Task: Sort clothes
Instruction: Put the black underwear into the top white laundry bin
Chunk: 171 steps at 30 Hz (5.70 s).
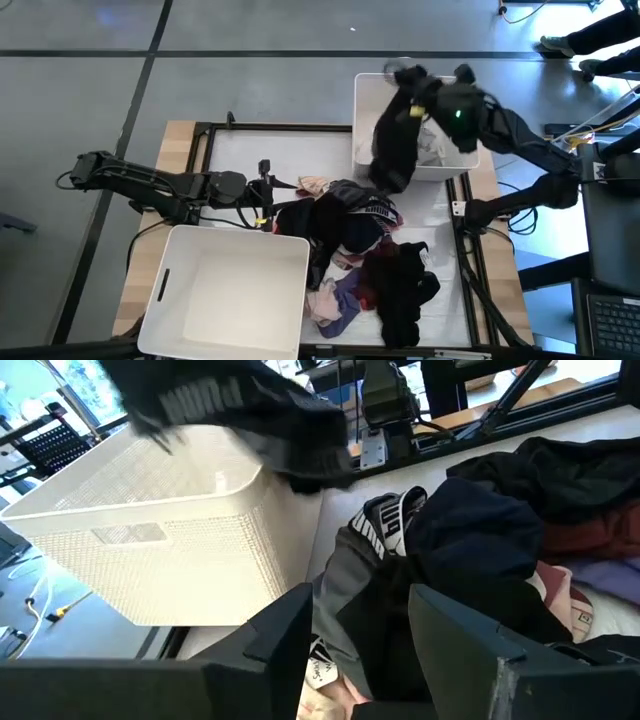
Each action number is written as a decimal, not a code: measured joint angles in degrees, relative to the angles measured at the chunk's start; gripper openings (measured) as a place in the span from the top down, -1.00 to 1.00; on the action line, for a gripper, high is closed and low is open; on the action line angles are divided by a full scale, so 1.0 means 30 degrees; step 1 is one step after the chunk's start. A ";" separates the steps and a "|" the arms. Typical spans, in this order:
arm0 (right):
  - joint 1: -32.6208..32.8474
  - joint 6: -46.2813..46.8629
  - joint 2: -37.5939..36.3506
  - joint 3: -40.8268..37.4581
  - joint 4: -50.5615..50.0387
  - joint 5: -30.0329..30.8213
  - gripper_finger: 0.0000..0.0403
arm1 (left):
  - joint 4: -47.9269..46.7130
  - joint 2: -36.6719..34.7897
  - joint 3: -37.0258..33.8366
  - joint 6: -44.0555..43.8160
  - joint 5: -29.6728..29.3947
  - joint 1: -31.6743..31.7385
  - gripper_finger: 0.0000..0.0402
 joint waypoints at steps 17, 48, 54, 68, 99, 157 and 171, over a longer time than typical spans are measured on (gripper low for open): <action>-0.3336 -0.3995 0.0000 -0.0273 0.4057 -0.1949 0.93 | 0.0000 -0.0001 0.0000 0.0000 0.0000 -0.0004 0.21; -0.3587 0.4782 0.0412 -0.8757 -0.0324 -0.5461 0.76 | -0.0106 0.0004 0.0000 -0.0842 0.0003 -0.0001 0.21; -0.3664 0.4986 0.0359 -0.8757 -0.0348 -0.5971 0.17 | -0.0066 0.0004 0.0000 -0.0974 0.0002 0.0003 0.21; -0.0334 0.7960 0.0095 -0.3494 -0.6099 -0.8750 -0.40 | -0.0044 0.0006 0.0000 -0.0874 0.0001 0.0002 0.21; 1.7600 2.5231 0.5229 -0.3279 -1.0426 -1.3095 -0.37 | -0.0095 -0.0001 0.0000 -0.0860 0.0000 0.0003 0.21; 1.9592 2.1655 0.6005 -1.3487 -0.2614 -1.3939 0.88 | -0.0024 0.0001 0.0000 -0.0495 0.0007 0.0003 0.21; 1.9592 2.3531 0.1093 -0.9785 -0.5875 -1.0368 0.94 | -0.0029 0.0001 0.0000 -0.0495 0.0000 0.0001 0.21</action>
